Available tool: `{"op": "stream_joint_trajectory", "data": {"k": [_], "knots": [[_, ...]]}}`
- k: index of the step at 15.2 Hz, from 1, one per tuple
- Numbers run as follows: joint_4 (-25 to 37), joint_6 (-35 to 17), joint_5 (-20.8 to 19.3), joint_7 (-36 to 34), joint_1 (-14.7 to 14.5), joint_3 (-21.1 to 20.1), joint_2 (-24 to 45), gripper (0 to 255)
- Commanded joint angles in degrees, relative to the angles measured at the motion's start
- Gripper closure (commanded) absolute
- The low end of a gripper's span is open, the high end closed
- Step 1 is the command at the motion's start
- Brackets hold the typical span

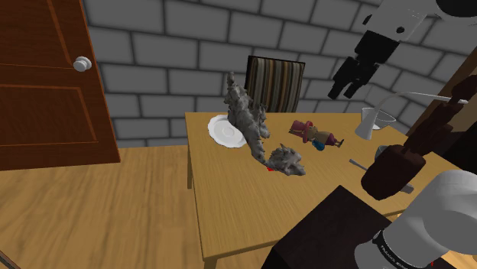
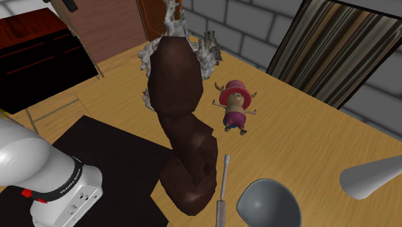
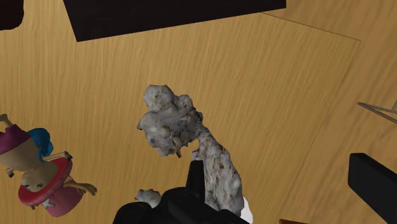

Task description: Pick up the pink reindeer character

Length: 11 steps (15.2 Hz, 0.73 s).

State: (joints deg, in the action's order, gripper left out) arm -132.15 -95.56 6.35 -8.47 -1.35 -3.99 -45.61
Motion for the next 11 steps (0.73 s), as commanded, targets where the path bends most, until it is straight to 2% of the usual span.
{"op": "stream_joint_trajectory", "data": {"k": [1,11], "knots": [[0.0,0.0,0.0,0.0,0.0,0.0,0.0,0],[-9.08,-11.07,-7.55,7.3,4.58,5.9,4.94,0]]}}
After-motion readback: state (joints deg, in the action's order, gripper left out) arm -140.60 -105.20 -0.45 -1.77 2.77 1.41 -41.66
